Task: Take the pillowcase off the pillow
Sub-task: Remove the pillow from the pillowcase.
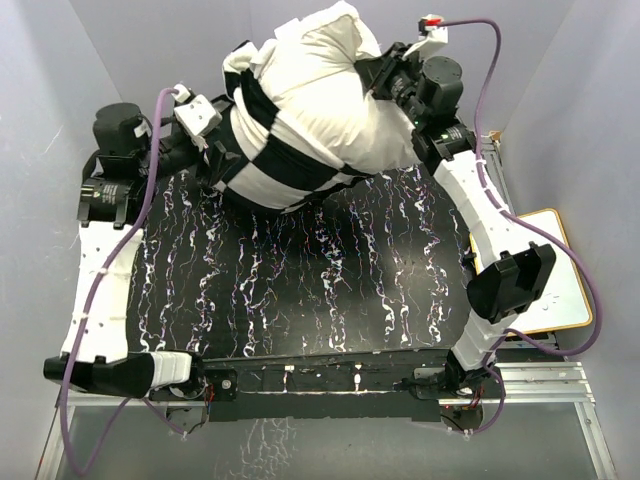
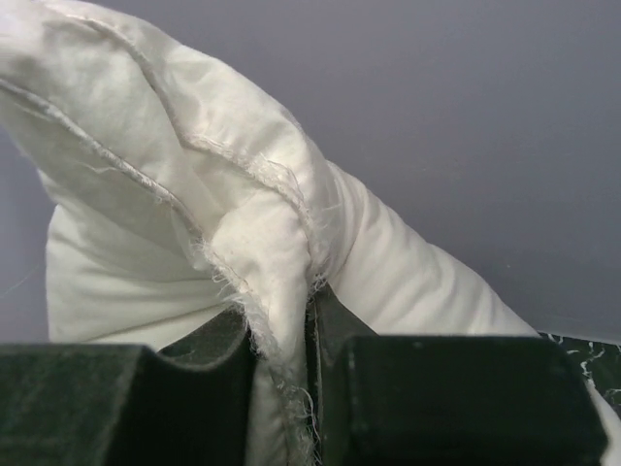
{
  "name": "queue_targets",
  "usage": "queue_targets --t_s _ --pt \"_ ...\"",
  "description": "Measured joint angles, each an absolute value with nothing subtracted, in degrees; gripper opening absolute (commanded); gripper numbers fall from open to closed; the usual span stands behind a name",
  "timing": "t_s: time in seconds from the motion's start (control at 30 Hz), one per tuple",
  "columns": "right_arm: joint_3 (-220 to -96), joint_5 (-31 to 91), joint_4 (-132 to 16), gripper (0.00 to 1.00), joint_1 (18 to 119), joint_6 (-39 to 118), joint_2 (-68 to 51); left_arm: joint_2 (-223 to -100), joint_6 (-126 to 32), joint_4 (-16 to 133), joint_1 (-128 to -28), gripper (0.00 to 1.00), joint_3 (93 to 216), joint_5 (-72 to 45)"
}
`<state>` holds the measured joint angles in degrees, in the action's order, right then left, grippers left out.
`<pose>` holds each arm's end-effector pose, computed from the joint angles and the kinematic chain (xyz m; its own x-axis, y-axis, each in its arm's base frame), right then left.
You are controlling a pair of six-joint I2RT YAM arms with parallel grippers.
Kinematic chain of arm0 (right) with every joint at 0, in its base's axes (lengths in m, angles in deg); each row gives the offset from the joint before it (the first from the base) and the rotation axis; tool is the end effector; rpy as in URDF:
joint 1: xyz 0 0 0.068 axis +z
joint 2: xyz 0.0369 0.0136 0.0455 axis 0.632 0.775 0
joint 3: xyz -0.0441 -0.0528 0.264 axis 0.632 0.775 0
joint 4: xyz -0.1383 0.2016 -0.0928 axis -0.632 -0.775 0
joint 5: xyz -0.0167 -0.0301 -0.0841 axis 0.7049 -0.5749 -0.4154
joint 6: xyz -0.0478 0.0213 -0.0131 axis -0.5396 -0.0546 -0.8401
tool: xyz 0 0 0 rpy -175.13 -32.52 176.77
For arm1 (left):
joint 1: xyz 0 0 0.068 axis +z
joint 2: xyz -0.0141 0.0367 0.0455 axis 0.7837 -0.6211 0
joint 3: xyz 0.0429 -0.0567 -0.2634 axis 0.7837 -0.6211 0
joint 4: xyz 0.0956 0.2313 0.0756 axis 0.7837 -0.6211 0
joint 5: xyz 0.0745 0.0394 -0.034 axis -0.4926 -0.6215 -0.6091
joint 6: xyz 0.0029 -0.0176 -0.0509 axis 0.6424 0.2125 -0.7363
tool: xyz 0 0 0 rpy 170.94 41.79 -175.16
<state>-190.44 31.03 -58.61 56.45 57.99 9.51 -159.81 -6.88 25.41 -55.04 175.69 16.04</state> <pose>0.3844 0.1249 0.4853 -0.0703 0.4251 -0.9024 -0.4464 0.7956 0.4096 0.2549 -0.0373 0.4856 0.1441 0.3740 -0.9162 0.6610 0.6526 0.3704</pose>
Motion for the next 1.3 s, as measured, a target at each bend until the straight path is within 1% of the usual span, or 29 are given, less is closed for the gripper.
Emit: queue_targets --t_s 0.1,0.17,0.2,0.3,0.33,0.4,0.43,0.47,0.63,0.73,0.87,1.0,1.2,1.3 --pt "-193.54 29.72 -60.45 0.08 59.6 57.73 10.75 -159.42 -5.72 22.64 -58.98 0.66 184.06 17.13" --pt "-194.43 29.28 -61.08 0.08 61.33 57.51 10.75 -158.48 -4.68 21.65 -60.2 0.68 185.57 17.24" --pt "-194.76 29.0 -61.32 0.08 62.51 57.42 10.75 -158.0 -4.37 21.24 -60.51 0.71 185.33 16.91" --pt "-195.09 28.08 -62.15 0.08 63.78 57.81 10.45 -157.12 -4.19 21.17 -60.57 0.77 181.35 13.63" --pt "-194.89 28.5 -62.48 0.08 63.06 58.62 10.27 -157.25 -4.02 21.02 -60.57 0.86 179.63 12.34" --pt "-192.82 30.31 -62.76 0.08 59.95 61.62 9.05 -158.15 -3.54 21.13 -60.6 0.89 175.15 9.26" --pt "-191.48 30.77 -63.42 0.08 57.81 62.82 8.24 -158.78 -3.19 21.24 -60.57 0.94 173.09 7.86" --pt "-189.91 30.62 -64.05 0.08 55.14 63.41 7.39 -159.75 -3.19 21.33 -60.57 0.95 170.53 6.07" --pt "-180.8 27.08 -66.13 0.08 44.24 63.45 5.14 -165.01 -3.21 24.93 -60.31 0.96 160.85 -1.6" --pt "-175.4 24.67 -67.92 0.08 40.63 62.25 5.51 -167.64 -3.82 27.93 -59.79 0.97 158.8 -3.35" --pt "-173.19 22.03 -72.97 0.08 39.95 59.58 8.76 -169.43 -5.59 32.6 -59.44 0.97 156.92 -2.65" --pt "-169.12 22.07 -76.18 0.08 40.39 57.4 11.54 -172.42 -6.38 37.04 -59.41 0.97 154.71 -2.17" --pt "-163.22 21.13 -73.56 0.08 41.42 55.74 10.95 -182.54 -5.68 41.5 -59.41 0.97 151.47 -3.24" --pt "-161.52 20.56 -71.83 0.08 41.42 54.91 10.47 -184.64 -3.87 44.17 -59.39 0.97 147.43 -4.88"
